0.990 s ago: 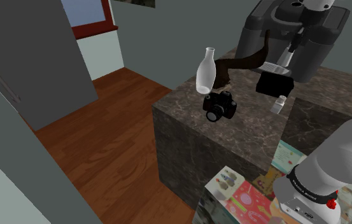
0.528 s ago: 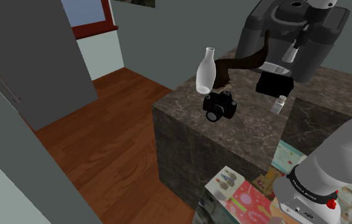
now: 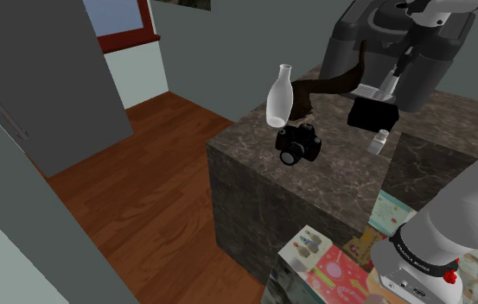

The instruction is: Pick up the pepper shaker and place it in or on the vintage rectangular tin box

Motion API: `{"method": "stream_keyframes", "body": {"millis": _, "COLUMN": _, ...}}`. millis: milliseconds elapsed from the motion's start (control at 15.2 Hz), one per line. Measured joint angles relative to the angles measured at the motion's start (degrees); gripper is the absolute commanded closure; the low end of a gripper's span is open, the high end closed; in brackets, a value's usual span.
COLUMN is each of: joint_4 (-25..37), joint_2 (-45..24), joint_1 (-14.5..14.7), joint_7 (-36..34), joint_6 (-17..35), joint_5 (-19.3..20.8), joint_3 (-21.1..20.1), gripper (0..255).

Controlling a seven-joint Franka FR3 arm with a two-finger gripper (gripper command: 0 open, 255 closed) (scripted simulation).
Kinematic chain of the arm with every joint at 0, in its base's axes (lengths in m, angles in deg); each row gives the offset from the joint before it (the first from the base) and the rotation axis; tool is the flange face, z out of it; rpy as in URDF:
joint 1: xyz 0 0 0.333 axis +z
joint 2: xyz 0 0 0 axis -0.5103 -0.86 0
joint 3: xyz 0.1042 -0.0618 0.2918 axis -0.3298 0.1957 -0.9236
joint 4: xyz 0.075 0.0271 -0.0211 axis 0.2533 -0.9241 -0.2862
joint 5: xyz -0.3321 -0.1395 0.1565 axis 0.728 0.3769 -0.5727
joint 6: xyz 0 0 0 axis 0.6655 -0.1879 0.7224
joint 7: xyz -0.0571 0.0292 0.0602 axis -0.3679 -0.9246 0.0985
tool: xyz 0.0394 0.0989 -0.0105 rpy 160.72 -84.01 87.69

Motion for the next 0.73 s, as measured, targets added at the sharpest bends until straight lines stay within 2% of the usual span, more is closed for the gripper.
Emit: {"method": "stream_keyframes", "body": {"millis": 726, "joint_4": -6.0, "joint_2": -2.17, "joint_1": -0.27, "joint_7": 1.03, "joint_6": 7.62, "joint_5": -1.59, "joint_3": 0.46, "gripper": 255}}
